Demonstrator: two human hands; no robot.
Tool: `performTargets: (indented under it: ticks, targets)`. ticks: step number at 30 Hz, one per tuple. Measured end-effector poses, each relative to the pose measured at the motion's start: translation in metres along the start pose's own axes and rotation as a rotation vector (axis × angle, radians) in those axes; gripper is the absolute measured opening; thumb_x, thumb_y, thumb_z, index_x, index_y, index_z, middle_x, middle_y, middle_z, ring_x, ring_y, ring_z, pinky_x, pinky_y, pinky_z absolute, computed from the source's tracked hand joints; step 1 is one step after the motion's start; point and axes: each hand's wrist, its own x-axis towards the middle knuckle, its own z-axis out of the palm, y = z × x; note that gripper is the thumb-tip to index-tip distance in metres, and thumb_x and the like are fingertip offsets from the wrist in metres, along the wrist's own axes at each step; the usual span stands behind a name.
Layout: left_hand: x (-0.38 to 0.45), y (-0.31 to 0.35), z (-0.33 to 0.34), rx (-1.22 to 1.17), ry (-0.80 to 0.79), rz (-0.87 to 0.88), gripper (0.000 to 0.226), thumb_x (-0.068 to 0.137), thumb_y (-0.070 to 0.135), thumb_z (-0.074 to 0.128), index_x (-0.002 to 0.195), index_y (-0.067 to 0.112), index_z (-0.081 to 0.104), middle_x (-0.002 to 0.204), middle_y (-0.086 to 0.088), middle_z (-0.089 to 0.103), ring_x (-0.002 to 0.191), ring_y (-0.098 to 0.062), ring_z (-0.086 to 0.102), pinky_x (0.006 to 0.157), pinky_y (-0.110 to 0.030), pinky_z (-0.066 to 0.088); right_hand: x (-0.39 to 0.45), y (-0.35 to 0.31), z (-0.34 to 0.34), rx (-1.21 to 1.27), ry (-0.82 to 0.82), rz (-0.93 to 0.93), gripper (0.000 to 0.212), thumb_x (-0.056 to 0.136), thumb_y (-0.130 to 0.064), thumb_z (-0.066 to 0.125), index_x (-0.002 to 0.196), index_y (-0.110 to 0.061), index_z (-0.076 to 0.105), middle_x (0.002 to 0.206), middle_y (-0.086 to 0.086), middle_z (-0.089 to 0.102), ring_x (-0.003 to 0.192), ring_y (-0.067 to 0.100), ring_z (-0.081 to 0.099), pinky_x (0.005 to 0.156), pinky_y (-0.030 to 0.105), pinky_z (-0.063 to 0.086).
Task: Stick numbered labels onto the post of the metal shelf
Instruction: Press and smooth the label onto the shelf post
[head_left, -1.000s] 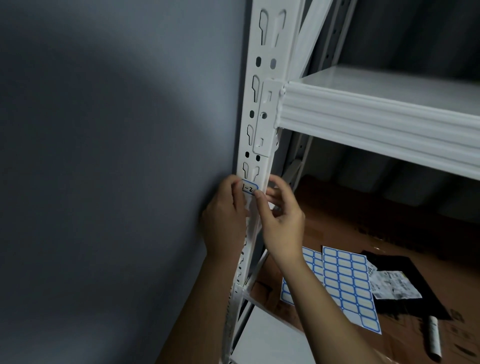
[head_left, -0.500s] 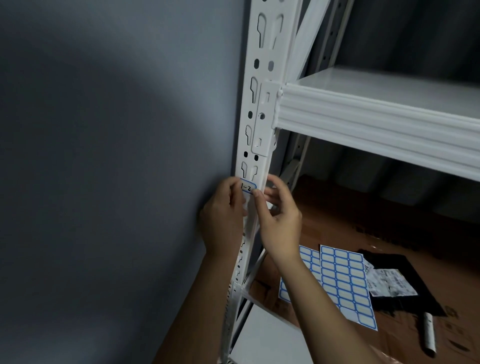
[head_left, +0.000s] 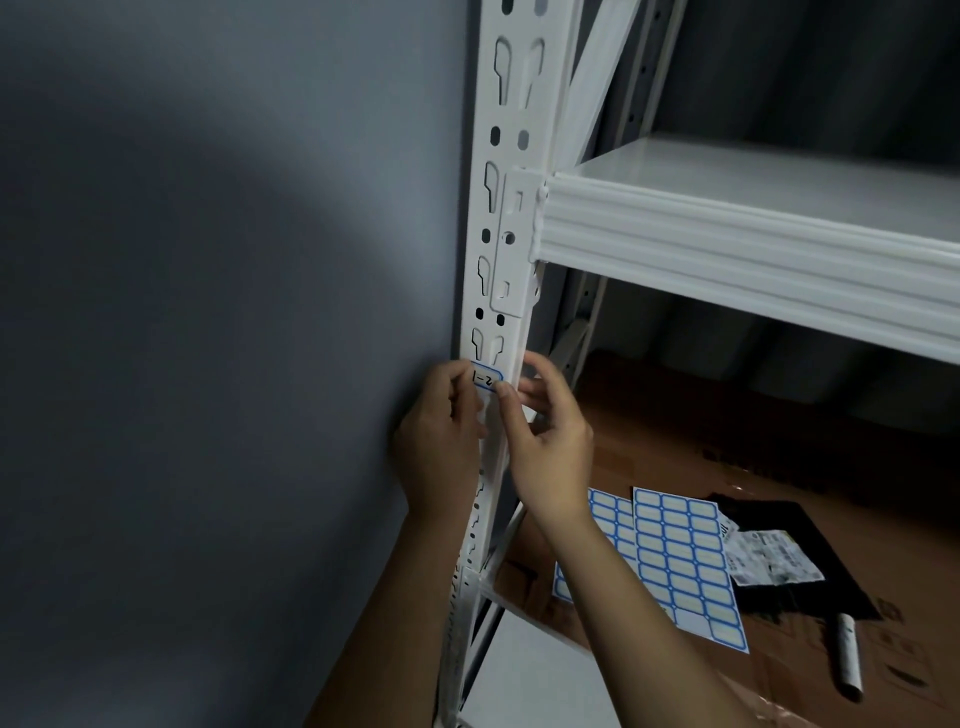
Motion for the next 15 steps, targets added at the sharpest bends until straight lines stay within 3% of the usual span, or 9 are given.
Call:
performTargets:
  ticks: [5,11,15]
  targets:
    - [-0.0011,0.0039,-0.0004,-0.024,-0.002,-0.022,0.015,0.096,0.019,0.052,0.097,0.012,0.066,0.077,-0.005,0.072,0.055,-0.017,0.066,0.05,-0.023,0.049,-0.0007,0.0012,0.0003,0.015,0.0,0.023,0.032,0.09,-0.023,0.064,0.118,-0.037,0.056,0.104,-0.007,0.068,0.093,0.005,0.065,0.076,0.038,0.057]
    - [0.001,0.0069,-0.0018,-0.013,-0.037,-0.086,0.014,0.096,0.021,0.05,0.096,0.016,0.064,0.076,-0.002,0.071,0.053,-0.016,0.065,0.052,-0.026,0.05,-0.0013,-0.0019,0.0009,-0.013,0.012,0.016,0.037,0.09,-0.025,0.063,0.112,-0.052,0.051,0.102,-0.008,0.068,0.093,0.005,0.064,0.079,0.04,0.056]
    - [0.0012,0.0096,-0.0023,-0.02,-0.055,-0.119,0.013,0.096,0.02,0.049,0.093,0.017,0.061,0.075,-0.001,0.069,0.054,-0.019,0.065,0.056,-0.032,0.053,-0.0018,-0.0056,0.0003,0.005,0.012,0.03,0.038,0.089,-0.022,0.064,0.107,-0.053,0.052,0.101,-0.006,0.068,0.092,0.005,0.064,0.08,0.039,0.056]
